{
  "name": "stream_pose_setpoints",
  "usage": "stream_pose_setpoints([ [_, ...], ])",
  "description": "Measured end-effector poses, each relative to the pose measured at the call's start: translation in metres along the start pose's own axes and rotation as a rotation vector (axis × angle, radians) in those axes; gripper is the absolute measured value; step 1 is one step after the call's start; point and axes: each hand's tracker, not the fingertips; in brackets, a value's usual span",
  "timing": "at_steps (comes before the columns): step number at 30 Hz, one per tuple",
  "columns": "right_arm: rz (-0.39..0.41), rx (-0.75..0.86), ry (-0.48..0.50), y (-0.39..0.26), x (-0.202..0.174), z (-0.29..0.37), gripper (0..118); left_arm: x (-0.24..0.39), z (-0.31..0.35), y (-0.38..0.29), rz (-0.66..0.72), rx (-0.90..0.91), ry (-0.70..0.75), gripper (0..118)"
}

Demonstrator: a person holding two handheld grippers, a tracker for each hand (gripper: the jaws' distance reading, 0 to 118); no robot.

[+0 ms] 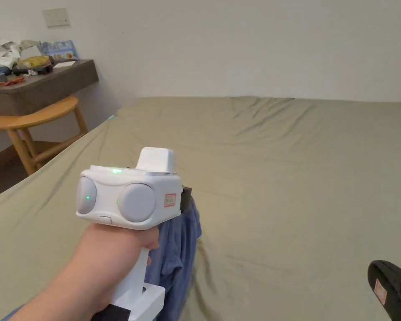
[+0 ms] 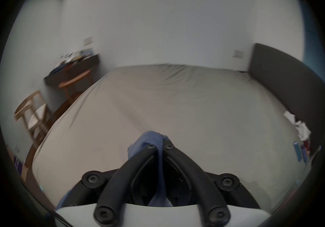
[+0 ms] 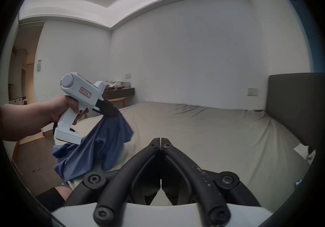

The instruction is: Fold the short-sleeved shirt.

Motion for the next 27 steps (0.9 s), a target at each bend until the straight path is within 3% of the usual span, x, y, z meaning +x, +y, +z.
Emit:
stream_pose_setpoints([
  [6, -0.023, 0.04, -0.164, 0.002, 0.068, 0.084, 1, 0.179, 0.01, 0.039, -0.148, 0.05, -0.27, 1],
  [12, -0.048, 0.03, -0.319, -0.008, 0.126, 0.146, 1, 0.341, -0.02, 0.019, -0.256, -0.059, -0.479, 1],
  [16, -0.078, 0.012, -0.392, -0.022, 0.153, 0.176, 1, 0.412, -0.072, -0.023, -0.284, -0.23, -0.505, 1],
  [21, -0.113, -0.018, -0.432, -0.04, 0.17, 0.192, 1, 0.433, -0.1, -0.068, -0.271, -0.268, -0.513, 4],
  [22, -0.117, -0.026, -0.432, -0.043, 0.171, 0.191, 1, 0.432, -0.102, -0.072, -0.252, -0.263, -0.512, 14],
  [25, -0.117, -0.052, -0.437, -0.05, 0.172, 0.185, 1, 0.419, -0.101, -0.074, -0.202, -0.253, -0.534, 111],
  [26, -0.12, -0.056, -0.435, -0.05, 0.172, 0.182, 1, 0.412, -0.099, -0.075, -0.181, -0.245, -0.542, 118],
  [27, -0.124, -0.057, -0.429, -0.051, 0.171, 0.179, 1, 0.399, -0.093, -0.073, -0.131, -0.171, -0.564, 112],
])
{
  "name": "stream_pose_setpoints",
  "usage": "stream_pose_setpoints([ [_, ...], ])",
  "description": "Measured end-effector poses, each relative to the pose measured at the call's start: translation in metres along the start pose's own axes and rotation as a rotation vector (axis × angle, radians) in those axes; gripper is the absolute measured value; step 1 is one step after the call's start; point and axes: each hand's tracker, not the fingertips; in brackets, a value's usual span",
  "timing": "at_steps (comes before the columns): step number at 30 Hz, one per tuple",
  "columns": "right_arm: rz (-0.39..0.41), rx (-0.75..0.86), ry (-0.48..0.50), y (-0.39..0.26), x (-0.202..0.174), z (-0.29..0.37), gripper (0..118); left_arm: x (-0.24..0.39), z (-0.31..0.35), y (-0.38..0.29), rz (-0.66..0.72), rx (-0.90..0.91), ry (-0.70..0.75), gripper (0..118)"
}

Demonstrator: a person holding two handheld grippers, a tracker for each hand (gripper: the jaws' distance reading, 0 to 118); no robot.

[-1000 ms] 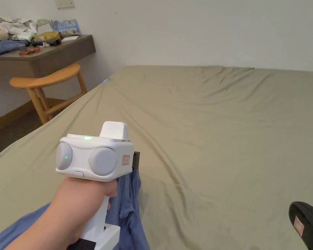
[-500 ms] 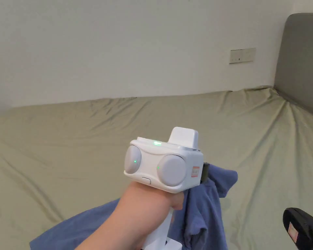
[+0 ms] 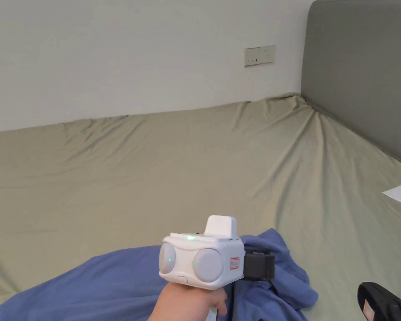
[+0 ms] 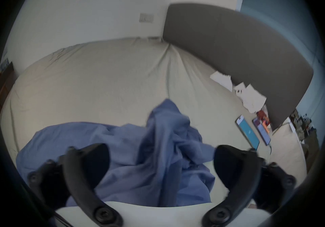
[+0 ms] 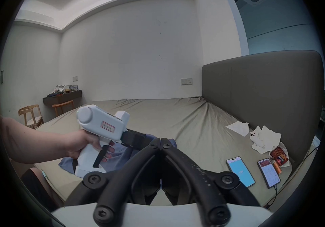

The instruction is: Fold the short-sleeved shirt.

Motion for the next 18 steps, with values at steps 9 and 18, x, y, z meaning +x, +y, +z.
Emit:
stream_pose_setpoints([
  [9, 0.022, 0.011, 0.087, 0.001, -0.046, -0.017, 1, -0.058, 0.174, -0.053, 0.01, 0.402, 0.23, 10],
  [18, 0.071, -0.042, 0.186, -0.013, -0.106, -0.038, 1, -0.128, 0.312, -0.188, 0.228, 0.429, 0.483, 0],
])
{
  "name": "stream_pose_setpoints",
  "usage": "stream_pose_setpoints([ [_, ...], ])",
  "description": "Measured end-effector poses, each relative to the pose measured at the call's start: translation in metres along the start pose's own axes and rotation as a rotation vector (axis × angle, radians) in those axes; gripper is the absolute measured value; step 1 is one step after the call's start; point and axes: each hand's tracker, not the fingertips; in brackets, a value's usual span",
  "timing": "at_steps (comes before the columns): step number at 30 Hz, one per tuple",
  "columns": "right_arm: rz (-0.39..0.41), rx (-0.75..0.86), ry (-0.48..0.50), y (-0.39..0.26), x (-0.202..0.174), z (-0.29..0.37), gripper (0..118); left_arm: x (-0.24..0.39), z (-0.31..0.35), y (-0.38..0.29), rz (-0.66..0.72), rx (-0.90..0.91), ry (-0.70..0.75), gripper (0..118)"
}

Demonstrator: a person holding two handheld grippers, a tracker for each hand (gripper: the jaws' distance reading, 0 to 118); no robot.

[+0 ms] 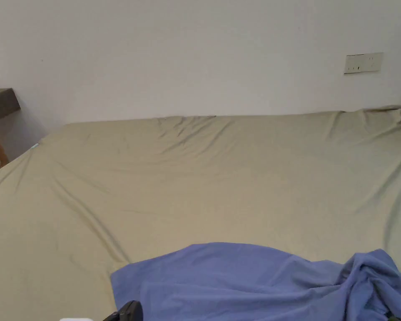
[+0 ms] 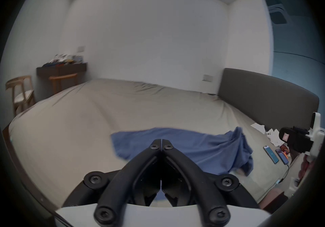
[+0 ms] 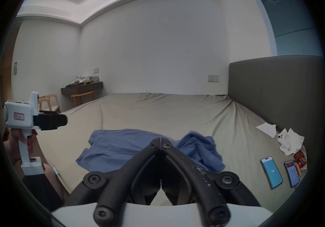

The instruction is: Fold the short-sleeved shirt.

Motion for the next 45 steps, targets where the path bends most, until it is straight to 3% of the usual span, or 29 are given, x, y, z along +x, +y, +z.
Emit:
stream_pose_setpoints([
  [3, 0.022, -0.029, 0.022, -0.003, -0.015, -0.012, 1, -0.028, 0.006, -0.014, 0.076, -0.033, 0.016, 0],
  [5, 0.031, -0.043, 0.037, -0.004, -0.022, -0.02, 1, -0.035, -0.009, -0.014, 0.053, -0.034, 0.023, 0],
  [9, 0.066, -0.067, 0.061, -0.003, -0.035, -0.038, 1, -0.052, -0.076, -0.008, -0.065, -0.056, 0.084, 0],
  [11, 0.094, -0.073, 0.069, -0.001, -0.039, -0.044, 1, -0.066, -0.119, 0.005, -0.06, -0.083, 0.069, 2],
  [12, 0.107, -0.075, 0.073, -0.001, -0.041, -0.048, 1, -0.075, -0.146, 0.015, -0.068, -0.13, 0.079, 14],
  [13, 0.113, -0.079, 0.078, -0.001, -0.042, -0.051, 1, -0.084, -0.171, 0.021, -0.057, -0.178, 0.073, 42],
  [14, 0.114, -0.082, 0.081, 0.0, -0.042, -0.054, 1, -0.095, -0.197, 0.027, -0.01, -0.223, 0.08, 92],
  [15, 0.115, -0.087, 0.085, 0.0, -0.043, -0.058, 1, -0.105, -0.226, 0.031, 0.026, -0.288, 0.096, 116],
  [16, 0.114, -0.091, 0.088, -0.001, -0.044, -0.061, 1, -0.113, -0.246, 0.033, 0.045, -0.35, 0.093, 118],
  [19, 0.115, -0.104, 0.094, -0.005, -0.043, -0.071, 1, -0.12, -0.288, 0.029, 0.002, -0.381, 0.124, 95],
  [22, 0.116, -0.123, 0.102, -0.011, -0.041, -0.078, 1, -0.119, -0.313, 0.012, -0.045, -0.482, 0.119, 93],
  [23, 0.116, -0.129, 0.102, -0.011, -0.04, -0.08, 1, -0.117, -0.319, 0.004, -0.057, -0.531, 0.131, 85],
  [25, 0.116, -0.134, 0.102, -0.013, -0.038, -0.081, 1, -0.11, -0.318, -0.015, -0.064, -0.59, 0.152, 82],
  [26, 0.114, -0.134, 0.102, -0.014, -0.036, -0.081, 1, -0.103, -0.305, -0.015, -0.133, -0.444, 0.174, 69],
  [27, 0.11, -0.133, 0.1, -0.014, -0.034, -0.081, 1, -0.098, -0.301, -0.017, -0.131, -0.454, 0.173, 57],
  [29, 0.099, -0.135, 0.1, -0.014, -0.033, -0.082, 1, -0.087, -0.29, -0.021, -0.149, -0.412, 0.17, 1],
  [31, 0.095, -0.136, 0.1, -0.014, -0.031, -0.082, 1, -0.076, -0.285, -0.031, -0.187, -0.418, 0.084, 1],
  [33, 0.09, -0.135, 0.098, -0.015, -0.027, -0.078, 1, -0.068, -0.28, -0.035, -0.264, -0.392, 0.13, 1],
  [37, 0.051, -0.138, 0.086, -0.018, -0.01, -0.067, 1, -0.075, -0.262, -0.015, -0.088, -0.314, 0.065, 1],
  [42, 0.065, -0.205, -0.015, -0.032, 0.029, -0.049, 1, -0.065, -0.219, 0.022, -0.063, -0.192, -0.013, 1],
  [44, 0.083, -0.265, -0.087, -0.038, 0.056, -0.049, 8, -0.059, -0.205, 0.035, -0.054, -0.179, -0.023, 1],
  [45, 0.079, -0.281, -0.122, -0.039, 0.068, -0.05, 22, -0.059, -0.201, 0.039, -0.049, -0.174, -0.026, 1],
])
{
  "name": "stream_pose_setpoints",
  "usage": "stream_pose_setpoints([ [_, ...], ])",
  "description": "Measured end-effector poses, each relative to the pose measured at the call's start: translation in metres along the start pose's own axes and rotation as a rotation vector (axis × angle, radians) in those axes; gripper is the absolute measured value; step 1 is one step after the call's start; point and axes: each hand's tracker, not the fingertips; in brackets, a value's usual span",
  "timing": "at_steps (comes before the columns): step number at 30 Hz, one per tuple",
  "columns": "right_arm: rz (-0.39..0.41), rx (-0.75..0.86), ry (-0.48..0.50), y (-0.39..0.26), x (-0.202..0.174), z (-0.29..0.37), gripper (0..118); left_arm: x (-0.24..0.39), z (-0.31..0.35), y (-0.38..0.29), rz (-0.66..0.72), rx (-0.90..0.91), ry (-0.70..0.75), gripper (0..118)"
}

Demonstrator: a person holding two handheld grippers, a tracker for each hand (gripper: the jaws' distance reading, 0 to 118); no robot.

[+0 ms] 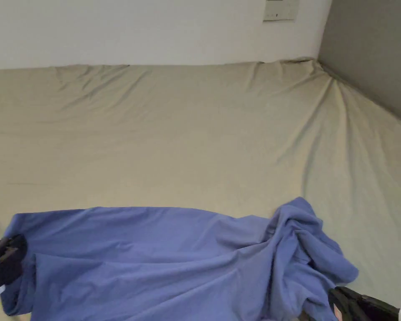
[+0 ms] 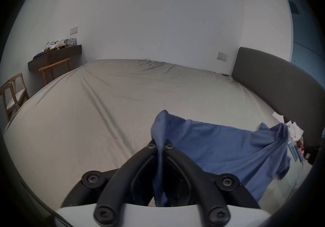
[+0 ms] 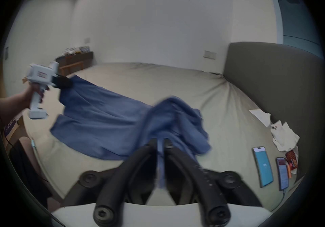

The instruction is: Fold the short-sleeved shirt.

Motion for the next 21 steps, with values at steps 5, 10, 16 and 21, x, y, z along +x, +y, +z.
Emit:
stream_pose_setpoints([
  [5, -0.037, -0.167, -0.016, -0.009, 0.058, -0.057, 106, 0.004, 0.003, 0.006, -0.001, 0.001, 0.003, 1],
  [10, -0.121, -0.312, 0.148, -0.024, 0.068, -0.11, 98, 0.016, 0.006, 0.005, 0.009, -0.013, -0.001, 1],
  [16, -0.05, -0.274, 0.143, -0.034, 0.046, -0.131, 42, 0.024, 0.005, 0.007, -0.014, -0.026, -0.01, 1],
  [21, -0.001, -0.2, 0.108, -0.012, 0.041, -0.101, 12, 0.02, 0.02, 0.018, 0.011, 0.007, -0.019, 1],
])
